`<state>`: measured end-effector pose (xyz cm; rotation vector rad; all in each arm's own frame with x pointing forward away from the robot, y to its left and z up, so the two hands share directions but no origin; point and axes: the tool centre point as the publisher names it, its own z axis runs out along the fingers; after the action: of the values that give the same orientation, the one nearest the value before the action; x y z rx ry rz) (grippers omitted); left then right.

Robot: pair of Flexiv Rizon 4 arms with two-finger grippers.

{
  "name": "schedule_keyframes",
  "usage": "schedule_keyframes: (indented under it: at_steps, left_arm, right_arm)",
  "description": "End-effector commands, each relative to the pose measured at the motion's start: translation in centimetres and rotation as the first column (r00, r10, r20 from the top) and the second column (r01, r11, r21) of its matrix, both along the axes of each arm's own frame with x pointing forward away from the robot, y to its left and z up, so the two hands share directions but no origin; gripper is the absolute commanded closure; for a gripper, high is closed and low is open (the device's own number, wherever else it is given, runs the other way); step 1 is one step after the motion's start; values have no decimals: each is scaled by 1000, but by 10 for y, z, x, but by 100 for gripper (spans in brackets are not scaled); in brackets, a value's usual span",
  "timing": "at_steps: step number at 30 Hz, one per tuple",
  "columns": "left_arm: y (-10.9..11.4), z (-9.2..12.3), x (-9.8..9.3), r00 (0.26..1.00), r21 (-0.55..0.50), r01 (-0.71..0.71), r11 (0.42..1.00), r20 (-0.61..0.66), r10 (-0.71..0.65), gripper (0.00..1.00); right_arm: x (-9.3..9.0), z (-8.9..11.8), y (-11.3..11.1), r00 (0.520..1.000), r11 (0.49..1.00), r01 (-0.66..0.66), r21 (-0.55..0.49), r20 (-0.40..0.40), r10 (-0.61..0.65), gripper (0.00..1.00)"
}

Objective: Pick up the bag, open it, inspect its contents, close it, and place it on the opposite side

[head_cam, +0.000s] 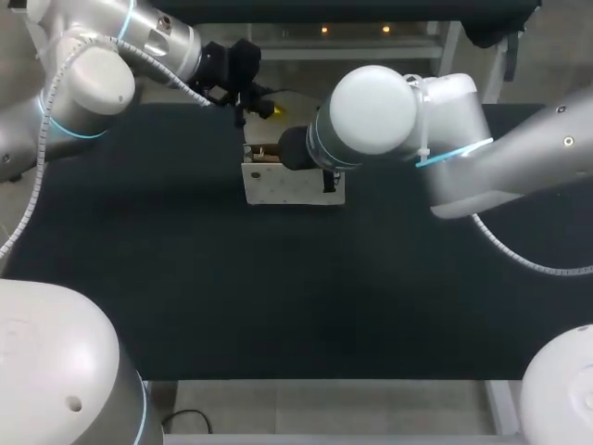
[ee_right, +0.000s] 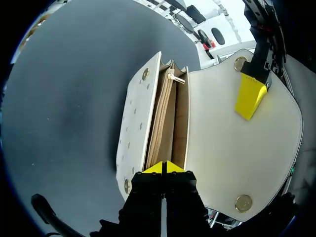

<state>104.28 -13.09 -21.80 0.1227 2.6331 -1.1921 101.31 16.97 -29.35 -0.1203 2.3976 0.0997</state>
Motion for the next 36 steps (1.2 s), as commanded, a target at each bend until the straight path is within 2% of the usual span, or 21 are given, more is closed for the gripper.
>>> schedule_keyframes:
  at_steps: [1, 8, 20, 28, 29, 33, 34, 35, 36]
  left_arm:
    - [-1, 3, -6, 1000, -10, 6, 1000, 5, -6, 100]
    - [1, 7, -10, 1000, -23, 8, 1000, 19, -8, 100]
    - [6, 10, -5, 1000, -78, -19, 997, 6, 20, 100]
    - [3, 10, -8, 1000, -80, 16, 997, -1, -16, 100]
    - [3, 10, -8, 1000, -79, 21, 997, -2, -21, 100]
    - [2, 10, -9, 1000, -78, 27, 997, -2, -27, 100]
    - [2, 10, -9, 999, -78, 32, 996, -5, -33, 100]
    - [1, 10, -9, 999, -78, 37, 996, -11, -38, 100]
    - [1, 9, -9, 999, -79, 39, 996, -15, -40, 100]
  right_arm:
    - [3, 1, -1, 1000, 1000, 1, 5, 14, -1, 100]
    - [11, 1, -2, 1000, 1000, 11, 6, 20, -11, 100]
    - [2, -24, 1, 998, 1000, 3, 6, -66, -2, 100]
    - [4, -29, 0, 996, 1000, 18, 3, -84, -18, 100]
    - [5, -28, 0, 996, 1000, 20, 3, -84, -20, 80]
    - [6, -29, 0, 996, 1000, 23, -2, -86, -23, 31]
    - [7, -29, 0, 996, 1000, 23, -3, -86, -23, 12]
    - [7, -29, 0, 996, 1000, 24, -3, -87, -24, 5]
    - [8, -29, 0, 996, 1000, 25, -3, -87, -25, 3]
